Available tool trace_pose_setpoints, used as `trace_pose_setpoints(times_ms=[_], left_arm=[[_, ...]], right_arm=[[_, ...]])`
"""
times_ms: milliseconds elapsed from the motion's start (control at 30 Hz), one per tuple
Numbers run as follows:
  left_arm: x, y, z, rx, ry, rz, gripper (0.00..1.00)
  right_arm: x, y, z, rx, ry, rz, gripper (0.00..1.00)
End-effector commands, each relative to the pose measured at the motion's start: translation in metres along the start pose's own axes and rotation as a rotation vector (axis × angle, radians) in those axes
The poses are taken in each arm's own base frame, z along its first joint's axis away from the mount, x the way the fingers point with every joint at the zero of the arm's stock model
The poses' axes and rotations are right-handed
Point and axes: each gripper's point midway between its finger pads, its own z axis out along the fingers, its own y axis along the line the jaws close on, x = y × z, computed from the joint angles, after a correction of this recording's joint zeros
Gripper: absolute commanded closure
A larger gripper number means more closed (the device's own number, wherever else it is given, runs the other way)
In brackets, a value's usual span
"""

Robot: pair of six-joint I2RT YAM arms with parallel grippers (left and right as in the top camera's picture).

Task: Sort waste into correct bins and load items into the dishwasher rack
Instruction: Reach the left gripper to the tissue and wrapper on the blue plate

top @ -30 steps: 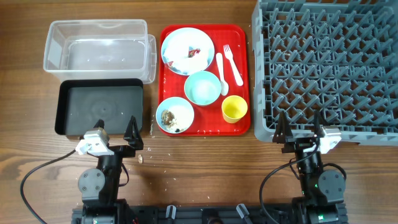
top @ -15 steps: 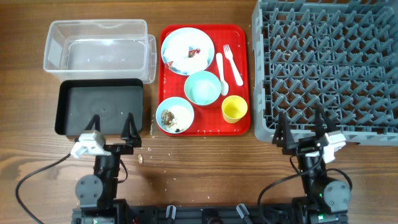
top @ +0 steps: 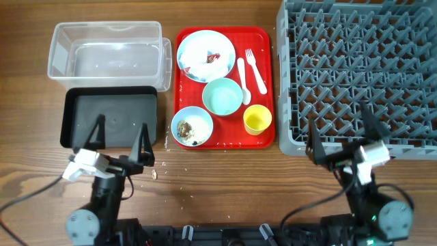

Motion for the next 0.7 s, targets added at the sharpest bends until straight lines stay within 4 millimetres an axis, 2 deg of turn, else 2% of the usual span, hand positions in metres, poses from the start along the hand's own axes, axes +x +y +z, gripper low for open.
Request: trace_pose_setpoints(times_ms=[0, 100, 233, 400, 467, 533, 600, 667], left_arm=[[-0.03, -0.026, 0.025, 0.108, 0.094, 0.099, 0.0], [-0.038, -0.029, 0.052, 0.128, 0.205, 0.085, 0.0], [-0.045, -0.022, 0.103, 0.106, 0.372, 0.021, 0.0], [-0.034, -0.015, 0.167, 0.116, 0.593, -0.07, 0.0], [-0.02, -0.016, 0.192, 0.137, 0.702, -0.049, 0.0], [0.008, -0.024, 0.219, 0.209, 0.853, 0.029, 0.0], [0.032, -0.027, 0.233, 0.245, 0.955, 0.08, 0.0], [0.068, -0.027, 0.247, 0.237, 1.08, 0.132, 0.0]], right_arm=[[-0.02, 0.007, 0.033, -0.101, 0.05, -0.1, 0.0], [-0.024, 0.011, 0.061, -0.173, 0.118, -0.074, 0.0], [-0.017, 0.014, 0.093, -0.251, 0.247, -0.021, 0.0], [0.001, 0.011, 0.117, -0.28, 0.431, 0.039, 0.0], [0.009, 0.011, 0.122, -0.291, 0.498, 0.059, 0.0], [0.018, 0.012, 0.126, -0.301, 0.562, 0.079, 0.0], [0.025, 0.013, 0.127, -0.306, 0.589, 0.088, 0.0], [0.032, 0.014, 0.125, -0.31, 0.614, 0.096, 0.0]])
